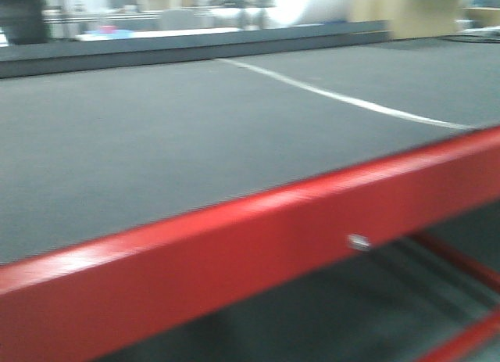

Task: Place valve from conveyor to right shelf box
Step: 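Drive the base to the shelf rack while holding both valves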

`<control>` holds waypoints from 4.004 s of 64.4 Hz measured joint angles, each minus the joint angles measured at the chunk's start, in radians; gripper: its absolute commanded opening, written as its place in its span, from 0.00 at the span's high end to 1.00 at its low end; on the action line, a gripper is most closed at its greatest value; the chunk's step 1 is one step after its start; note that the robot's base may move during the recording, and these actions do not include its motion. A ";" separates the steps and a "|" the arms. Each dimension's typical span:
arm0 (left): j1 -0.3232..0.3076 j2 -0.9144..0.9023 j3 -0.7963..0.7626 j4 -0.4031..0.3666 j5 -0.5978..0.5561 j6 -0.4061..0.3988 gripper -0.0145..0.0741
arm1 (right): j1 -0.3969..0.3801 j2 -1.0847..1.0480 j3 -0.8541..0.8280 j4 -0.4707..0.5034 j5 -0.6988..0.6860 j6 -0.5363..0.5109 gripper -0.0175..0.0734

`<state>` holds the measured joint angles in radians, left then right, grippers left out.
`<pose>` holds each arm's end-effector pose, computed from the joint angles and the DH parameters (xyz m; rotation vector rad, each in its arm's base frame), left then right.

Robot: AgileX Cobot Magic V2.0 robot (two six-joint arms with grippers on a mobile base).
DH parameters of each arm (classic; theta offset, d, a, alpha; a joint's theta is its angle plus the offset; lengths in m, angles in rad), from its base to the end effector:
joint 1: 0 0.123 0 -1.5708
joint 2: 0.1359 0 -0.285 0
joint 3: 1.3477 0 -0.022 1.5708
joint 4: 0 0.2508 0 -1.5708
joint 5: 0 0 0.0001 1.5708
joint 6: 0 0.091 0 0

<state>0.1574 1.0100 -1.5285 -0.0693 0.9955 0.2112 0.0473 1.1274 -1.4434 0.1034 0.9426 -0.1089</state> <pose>0.1591 0.0199 0.5090 0.0540 1.9615 0.1605 0.2131 0.0177 0.4668 -0.1503 2.1014 0.0877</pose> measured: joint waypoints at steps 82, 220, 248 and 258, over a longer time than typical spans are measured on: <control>0.000 0.000 0.000 -0.002 0.000 0.000 0.96 | -0.002 0.000 0.000 -0.005 0.000 0.000 0.98; 0.000 -0.008 0.000 -0.001 0.000 0.000 0.96 | -0.002 0.000 0.000 0.001 0.000 0.000 0.98; 0.000 -0.008 0.000 -0.003 0.000 0.000 0.96 | -0.002 0.000 0.000 0.001 0.000 0.000 0.98; 0.000 -0.008 0.000 -0.003 0.000 0.000 0.96 | -0.002 0.000 0.000 0.001 0.000 0.000 0.98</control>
<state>0.1574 1.0025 -1.5285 -0.0724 0.9955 0.2112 0.0455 1.1274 -1.4434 0.1039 0.9426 -0.1089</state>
